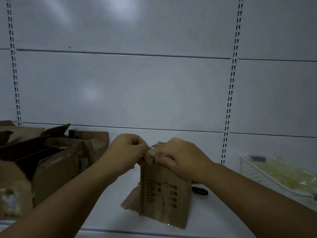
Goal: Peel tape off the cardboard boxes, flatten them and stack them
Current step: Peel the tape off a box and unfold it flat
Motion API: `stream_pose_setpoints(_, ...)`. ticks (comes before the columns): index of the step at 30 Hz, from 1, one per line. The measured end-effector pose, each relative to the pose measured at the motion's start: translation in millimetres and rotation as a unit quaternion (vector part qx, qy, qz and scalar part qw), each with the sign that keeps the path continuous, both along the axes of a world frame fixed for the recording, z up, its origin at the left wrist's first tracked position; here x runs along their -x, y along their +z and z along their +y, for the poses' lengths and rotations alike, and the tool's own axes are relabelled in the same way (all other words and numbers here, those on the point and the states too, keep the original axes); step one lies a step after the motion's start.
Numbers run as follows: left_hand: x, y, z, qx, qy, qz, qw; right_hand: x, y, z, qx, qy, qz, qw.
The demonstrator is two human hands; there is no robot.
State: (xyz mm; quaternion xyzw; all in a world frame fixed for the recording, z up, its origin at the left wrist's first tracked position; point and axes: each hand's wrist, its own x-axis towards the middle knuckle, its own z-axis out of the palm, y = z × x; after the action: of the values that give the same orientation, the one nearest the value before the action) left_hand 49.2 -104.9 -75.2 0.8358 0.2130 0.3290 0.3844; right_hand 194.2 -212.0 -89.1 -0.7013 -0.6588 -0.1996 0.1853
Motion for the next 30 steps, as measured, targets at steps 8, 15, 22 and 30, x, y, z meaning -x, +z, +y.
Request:
stream_pose_setpoints(8,6,0,0,0.061,-0.01,-0.061,0.996,0,-3,2,-0.008,-0.041,0.022,0.999)
stream_pose_setpoints(15,2,-8,7,0.013,0.009,-0.2,0.98,-10,-2,2,0.0,-0.059,0.184,0.981)
stream_pose_setpoints(22,-25,-59,8,-0.113,-0.04,-0.066,0.991,-11,6,3,-0.011,-0.047,0.375,0.926)
stream_pose_setpoints(30,-30,-77,22,-0.155,-0.042,-0.103,0.982,-12,12,-1,-0.169,-0.018,0.625,0.762)
